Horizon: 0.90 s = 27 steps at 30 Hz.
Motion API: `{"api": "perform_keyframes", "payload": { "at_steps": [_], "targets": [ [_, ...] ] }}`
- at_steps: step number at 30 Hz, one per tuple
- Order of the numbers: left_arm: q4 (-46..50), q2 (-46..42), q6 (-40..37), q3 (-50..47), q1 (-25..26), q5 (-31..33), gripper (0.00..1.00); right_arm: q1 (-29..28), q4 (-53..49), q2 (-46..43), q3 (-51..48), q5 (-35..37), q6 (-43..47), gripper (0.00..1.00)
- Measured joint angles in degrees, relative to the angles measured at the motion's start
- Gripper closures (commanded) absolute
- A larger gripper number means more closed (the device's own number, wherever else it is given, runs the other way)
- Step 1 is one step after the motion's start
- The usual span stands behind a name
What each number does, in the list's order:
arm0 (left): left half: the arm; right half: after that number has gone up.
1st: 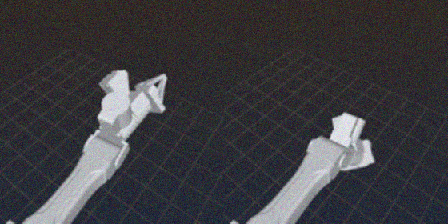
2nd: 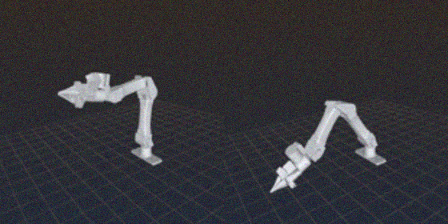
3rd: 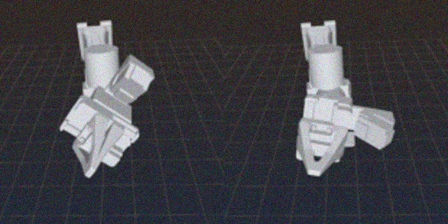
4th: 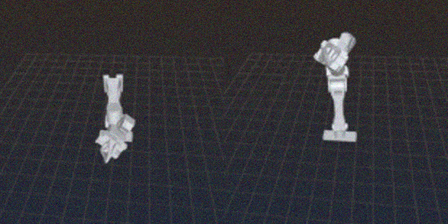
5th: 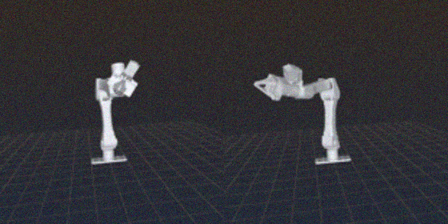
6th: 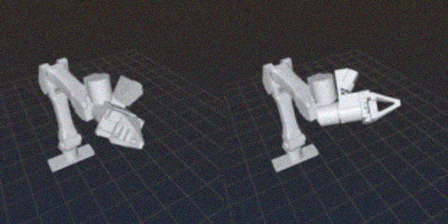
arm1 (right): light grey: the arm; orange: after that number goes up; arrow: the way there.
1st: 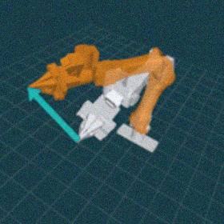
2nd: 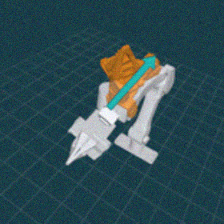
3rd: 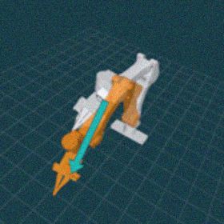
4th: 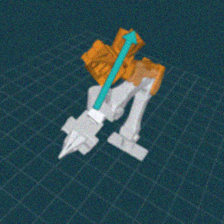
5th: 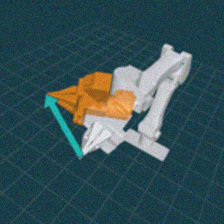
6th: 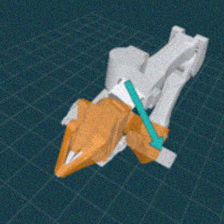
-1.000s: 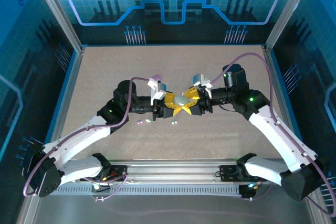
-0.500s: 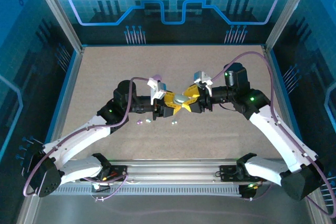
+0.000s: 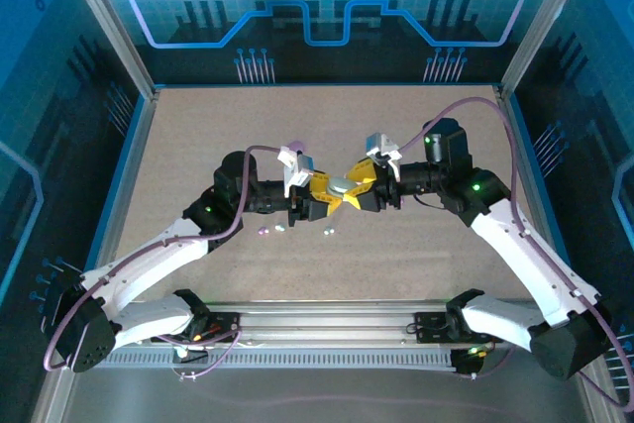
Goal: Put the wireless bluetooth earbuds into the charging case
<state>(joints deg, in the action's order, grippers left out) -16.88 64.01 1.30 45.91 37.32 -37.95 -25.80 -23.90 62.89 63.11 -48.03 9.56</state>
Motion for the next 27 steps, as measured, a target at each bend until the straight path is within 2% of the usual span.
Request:
{"api": "perform_keyframes", "payload": {
  "at_steps": [10, 17, 21, 24, 27],
  "targets": [
    [1.62, -0.04, -0.42, -0.15, 1.46, -3.30, 0.75, 0.74, 5.14, -0.31, 0.00, 3.98, -1.05, 0.53],
    [1.60, -0.20, -0.44, -0.33, 1.46, -3.30, 0.73, 0.76, 3.74, 0.39, 0.76, 2.47, -0.35, 0.52],
    [1.31, -0.59, -0.42, -0.76, 1.46, -3.28, 0.71, 0.74, 0.31, 2.62, 3.08, 0.72, 1.31, 0.59],
    [0.98, -0.63, -0.39, -0.98, 1.46, -2.91, 0.71, 0.74, -1.70, 4.04, 4.11, -0.66, 2.47, 0.61],
    [0.72, -0.63, -0.39, -1.11, 1.46, -2.73, 0.71, 0.72, -3.54, 4.79, 4.31, -1.46, 3.37, 0.68]
  ]
}}
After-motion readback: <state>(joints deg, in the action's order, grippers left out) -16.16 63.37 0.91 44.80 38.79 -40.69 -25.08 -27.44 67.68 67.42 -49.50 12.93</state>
